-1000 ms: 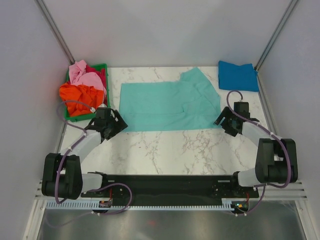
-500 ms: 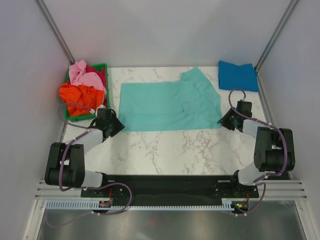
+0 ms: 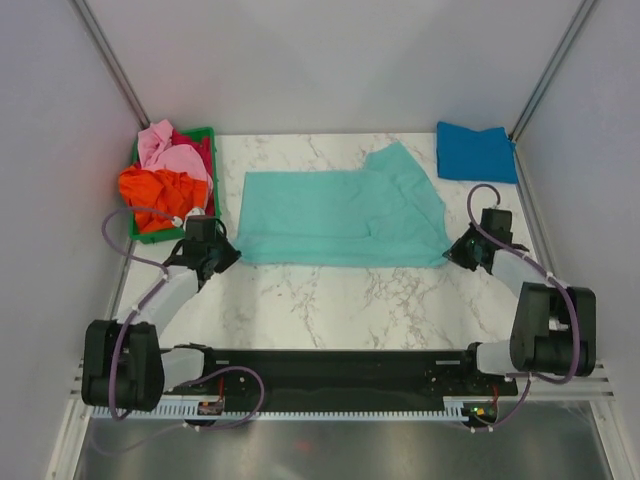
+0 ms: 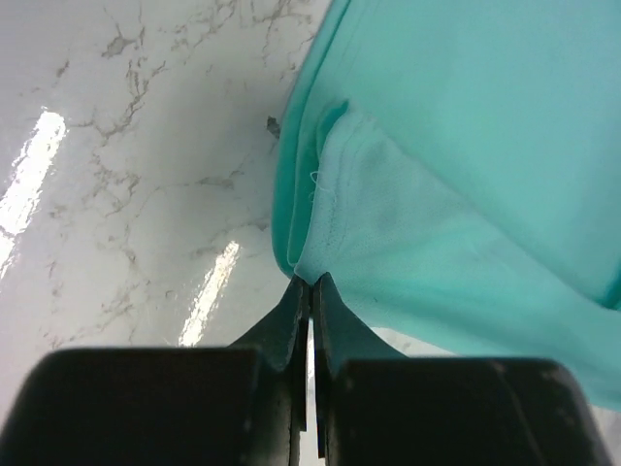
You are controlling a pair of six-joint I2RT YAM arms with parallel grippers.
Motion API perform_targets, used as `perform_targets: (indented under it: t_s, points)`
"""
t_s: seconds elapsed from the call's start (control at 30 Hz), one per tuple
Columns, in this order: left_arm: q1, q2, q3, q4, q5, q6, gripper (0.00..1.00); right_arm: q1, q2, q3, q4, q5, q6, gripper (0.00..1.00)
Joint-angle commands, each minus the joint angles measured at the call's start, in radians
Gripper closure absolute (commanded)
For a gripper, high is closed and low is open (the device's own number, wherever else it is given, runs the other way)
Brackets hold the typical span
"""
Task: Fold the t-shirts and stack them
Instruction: Fold the tshirt
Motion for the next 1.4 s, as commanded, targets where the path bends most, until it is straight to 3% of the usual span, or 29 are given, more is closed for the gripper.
perform_targets:
  t_s: [0.0,0.3,0.4,0.47,0.5,0.57,0.6,0.63,0.73,0.9,1.03,1.07,1.2,1.37]
  points:
    - [0.016,-0.127,0.060,-0.147,-0.033,0.027,0.98,-0.025,-0.157,-0.012,-0.135,0.040,-0.003,1.00]
    - [0.016,-0.441,0.008,-0.368,0.056,-0.008,0.98,-0.031,-0.470,-0.092,-0.339,0.066,0.062,1.00]
    - [0.010,-0.516,-0.002,-0.425,0.075,-0.031,0.91,-0.032,-0.547,-0.142,-0.379,0.075,0.091,0.98]
    - [0.001,-0.542,-0.002,-0.451,0.107,-0.062,0.83,-0.043,-0.593,-0.156,-0.413,0.058,0.106,0.86]
    - [0.001,-0.565,0.003,-0.469,0.121,-0.076,0.79,-0.051,-0.605,-0.164,-0.427,0.041,0.118,0.63]
    - [0.001,-0.591,0.009,-0.514,0.135,-0.096,0.66,-0.061,-0.657,-0.167,-0.465,0.029,0.137,0.35]
    - [0.001,-0.611,0.027,-0.528,0.154,-0.102,0.58,-0.063,-0.676,-0.164,-0.477,0.036,0.145,0.15]
    - [0.001,-0.621,0.043,-0.578,0.159,-0.103,0.46,-0.065,-0.692,-0.156,-0.503,0.052,0.149,0.10]
    - [0.002,-0.645,0.116,-0.687,0.155,-0.074,0.28,-0.074,-0.732,-0.100,-0.549,0.115,0.145,0.04]
    - [0.001,-0.650,0.259,-0.703,0.145,0.086,0.18,-0.074,-0.728,-0.011,-0.501,0.066,0.088,0.04]
    - [0.002,-0.581,0.302,-0.641,0.095,0.237,0.18,-0.048,-0.596,0.064,-0.321,-0.089,0.025,0.04]
    - [0.002,-0.557,0.294,-0.634,0.078,0.248,0.18,-0.025,-0.487,0.104,-0.319,-0.082,0.008,0.04]
    - [0.004,-0.549,0.270,-0.563,0.141,0.245,0.22,0.165,-0.182,0.454,-0.350,0.039,-0.110,0.03]
    - [0.004,-0.590,0.254,-0.555,0.124,0.242,0.23,0.241,0.226,0.869,-0.381,0.188,-0.207,0.02]
